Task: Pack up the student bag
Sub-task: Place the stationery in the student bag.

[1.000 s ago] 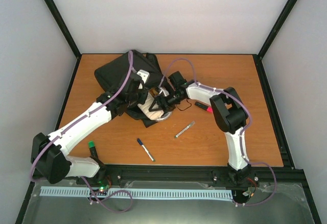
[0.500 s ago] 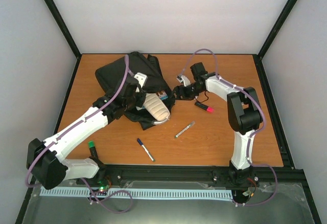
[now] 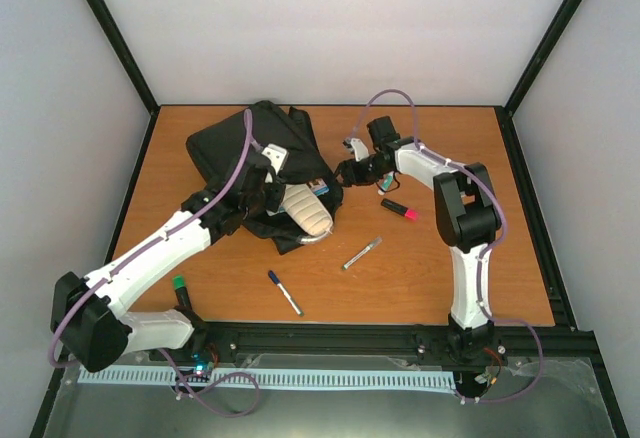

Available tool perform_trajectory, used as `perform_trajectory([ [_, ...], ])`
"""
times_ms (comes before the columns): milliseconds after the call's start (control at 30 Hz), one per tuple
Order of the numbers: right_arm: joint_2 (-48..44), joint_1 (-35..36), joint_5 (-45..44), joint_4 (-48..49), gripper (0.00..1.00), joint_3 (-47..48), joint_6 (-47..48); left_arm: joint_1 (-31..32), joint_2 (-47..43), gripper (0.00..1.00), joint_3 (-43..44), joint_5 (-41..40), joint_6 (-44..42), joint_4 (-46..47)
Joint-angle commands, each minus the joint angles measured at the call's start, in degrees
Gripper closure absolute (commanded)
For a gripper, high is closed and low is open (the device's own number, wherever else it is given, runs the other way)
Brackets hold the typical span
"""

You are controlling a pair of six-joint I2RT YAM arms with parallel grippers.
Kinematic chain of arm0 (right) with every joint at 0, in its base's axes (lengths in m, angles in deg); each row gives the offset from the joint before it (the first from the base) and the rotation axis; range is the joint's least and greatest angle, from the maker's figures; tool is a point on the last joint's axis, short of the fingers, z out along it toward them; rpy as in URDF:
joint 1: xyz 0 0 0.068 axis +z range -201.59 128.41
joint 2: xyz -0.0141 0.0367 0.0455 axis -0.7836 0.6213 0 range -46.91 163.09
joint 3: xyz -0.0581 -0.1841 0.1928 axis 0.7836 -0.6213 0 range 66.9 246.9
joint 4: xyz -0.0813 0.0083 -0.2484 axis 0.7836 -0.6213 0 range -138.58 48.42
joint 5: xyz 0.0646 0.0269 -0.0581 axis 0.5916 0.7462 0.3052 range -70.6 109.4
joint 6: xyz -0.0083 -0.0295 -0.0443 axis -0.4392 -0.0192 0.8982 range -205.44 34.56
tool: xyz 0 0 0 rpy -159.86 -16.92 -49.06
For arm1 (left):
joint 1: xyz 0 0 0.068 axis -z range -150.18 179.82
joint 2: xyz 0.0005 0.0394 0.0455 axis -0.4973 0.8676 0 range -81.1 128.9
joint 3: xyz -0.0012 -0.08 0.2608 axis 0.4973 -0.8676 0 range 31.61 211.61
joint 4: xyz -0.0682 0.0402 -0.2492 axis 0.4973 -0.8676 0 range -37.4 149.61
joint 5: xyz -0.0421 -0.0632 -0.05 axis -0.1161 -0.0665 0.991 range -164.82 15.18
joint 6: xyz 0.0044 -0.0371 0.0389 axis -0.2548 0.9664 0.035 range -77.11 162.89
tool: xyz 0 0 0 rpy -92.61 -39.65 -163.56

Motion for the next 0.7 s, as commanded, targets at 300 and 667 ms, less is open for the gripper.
perform_trajectory([
  [300, 0.36, -0.29, 0.66, 2.98, 0.97, -2.16, 1.33, 0.47, 0.34, 0.99, -0.03, -0.55, -1.21, 6.52],
  [667, -7.88, -4.30, 0.71, 2.85, 0.97, -11.35, 2.51, 0.29, 6.11, 0.99, 2.32, -0.66, -1.55, 11.17],
])
